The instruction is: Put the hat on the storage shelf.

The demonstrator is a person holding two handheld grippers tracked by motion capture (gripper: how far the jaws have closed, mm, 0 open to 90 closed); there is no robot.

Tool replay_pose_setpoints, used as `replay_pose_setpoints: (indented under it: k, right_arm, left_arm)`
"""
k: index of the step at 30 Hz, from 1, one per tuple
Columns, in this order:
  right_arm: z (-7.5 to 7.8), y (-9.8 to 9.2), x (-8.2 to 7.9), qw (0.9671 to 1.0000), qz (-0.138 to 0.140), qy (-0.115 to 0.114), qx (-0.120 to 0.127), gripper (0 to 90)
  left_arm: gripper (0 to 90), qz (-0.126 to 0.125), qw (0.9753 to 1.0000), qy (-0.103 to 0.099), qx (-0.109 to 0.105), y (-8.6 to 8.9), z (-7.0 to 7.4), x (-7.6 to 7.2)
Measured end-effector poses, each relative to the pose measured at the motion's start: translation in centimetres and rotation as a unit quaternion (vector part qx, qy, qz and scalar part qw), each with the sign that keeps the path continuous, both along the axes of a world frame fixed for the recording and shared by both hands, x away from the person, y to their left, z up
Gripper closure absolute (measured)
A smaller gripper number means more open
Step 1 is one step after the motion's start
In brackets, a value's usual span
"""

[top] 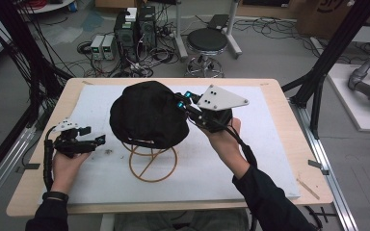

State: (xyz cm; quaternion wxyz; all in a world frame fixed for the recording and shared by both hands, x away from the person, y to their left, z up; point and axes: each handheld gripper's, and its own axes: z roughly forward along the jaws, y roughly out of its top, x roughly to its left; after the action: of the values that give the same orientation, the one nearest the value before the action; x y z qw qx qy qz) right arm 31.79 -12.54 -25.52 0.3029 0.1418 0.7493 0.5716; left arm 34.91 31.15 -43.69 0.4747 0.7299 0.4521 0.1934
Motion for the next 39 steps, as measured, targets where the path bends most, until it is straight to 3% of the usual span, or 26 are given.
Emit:
replay_pose_setpoints:
  k: [10, 16, 25, 31, 39]
  right_arm:
    - [-0.8, -0.5, -0.2, 0.9998, -0.002, 0.002, -0.02, 85.7]
    - [-0.5, -0.8, -0.1, 0.9999, -0.008, 0.005, -0.013, 77.7]
    - [-0.3, -1.1, -0.1, 0.9998, -0.017, 0.0, -0.014, 73.7]
    - [-0.1, -2.4, -0.2, 0.9989, -0.044, -0.001, -0.014, 64.8]
    - [-0.5, -5.9, 0.0, 0.9962, -0.085, 0.015, 0.014, 51.5]
  left_arm:
    - [20.0, 0.0, 1.0, -0.001, 0.0, -0.1, 0.0, 0.0]
    - [20.0, -0.001, 1.0, 0.0, 0.0, -0.1, 0.0, 0.1]
    - [20.0, -0.001, 1.0, -0.002, -0.001, -0.1, 0.0, 0.0]
    - [20.0, 0.002, 1.0, -0.009, -0.004, 0.0, 0.1, 0.0]
    - [20.0, 0.003, 0.9999, -0.016, -0.002, 0.0, 0.4, -0.2]
